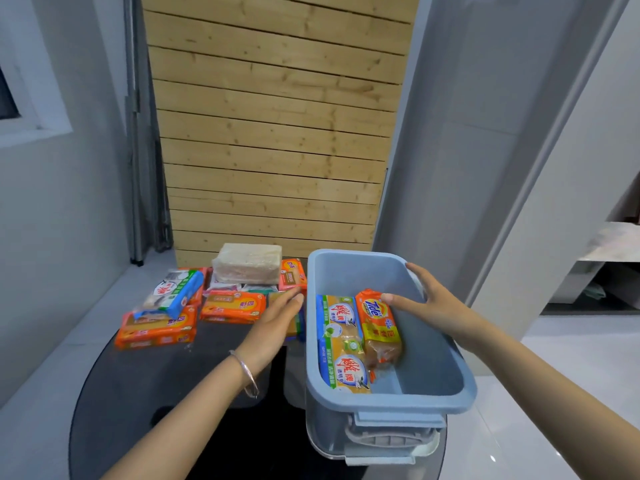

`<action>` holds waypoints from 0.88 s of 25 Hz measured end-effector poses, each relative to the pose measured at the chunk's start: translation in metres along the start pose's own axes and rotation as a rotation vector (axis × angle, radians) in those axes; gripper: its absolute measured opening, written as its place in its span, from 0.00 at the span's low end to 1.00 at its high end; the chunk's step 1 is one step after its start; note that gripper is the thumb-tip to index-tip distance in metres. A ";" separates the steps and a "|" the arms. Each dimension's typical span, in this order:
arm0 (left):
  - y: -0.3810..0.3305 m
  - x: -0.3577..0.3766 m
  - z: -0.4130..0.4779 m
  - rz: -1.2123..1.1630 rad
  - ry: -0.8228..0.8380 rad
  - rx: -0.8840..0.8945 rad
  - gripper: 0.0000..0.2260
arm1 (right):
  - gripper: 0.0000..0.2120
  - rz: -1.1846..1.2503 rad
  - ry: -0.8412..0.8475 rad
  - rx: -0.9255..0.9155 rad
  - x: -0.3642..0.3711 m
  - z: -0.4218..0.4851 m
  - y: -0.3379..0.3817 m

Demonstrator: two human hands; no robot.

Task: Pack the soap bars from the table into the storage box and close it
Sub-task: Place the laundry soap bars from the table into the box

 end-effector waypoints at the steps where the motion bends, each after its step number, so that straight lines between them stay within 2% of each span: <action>1: 0.004 -0.018 0.004 0.040 -0.057 0.008 0.15 | 0.41 -0.054 -0.023 -0.050 0.002 0.004 0.012; 7: 0.029 -0.165 0.018 0.484 -0.584 0.024 0.20 | 0.38 -0.123 0.086 -0.281 0.080 0.041 0.095; 9: 0.039 -0.201 0.023 0.636 -0.686 -0.064 0.32 | 0.36 -0.073 0.162 -0.294 0.119 0.053 0.116; 11: 0.053 -0.220 0.030 0.729 -0.660 -0.200 0.40 | 0.35 -0.042 0.210 -0.270 0.153 0.061 0.127; 13: 0.069 -0.224 0.037 0.760 -0.611 -0.267 0.38 | 0.35 -0.038 0.227 -0.233 0.177 0.067 0.130; 16: 0.078 -0.222 0.045 0.781 -0.643 -0.181 0.27 | 0.33 -0.030 0.267 -0.205 0.196 0.070 0.127; 18: 0.074 -0.223 0.043 0.714 -0.694 -0.111 0.21 | 0.32 -0.051 0.280 -0.205 0.199 0.068 0.123; 22: 0.058 -0.216 0.024 0.527 -0.729 0.039 0.22 | 0.29 -0.013 0.285 -0.196 0.189 0.064 0.123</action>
Point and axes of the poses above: each hand's wrist, its own z-axis towards the middle knuckle, its own x-axis out of the palm, y = z × x, the point moved 4 cm from there along z, towards the middle knuckle
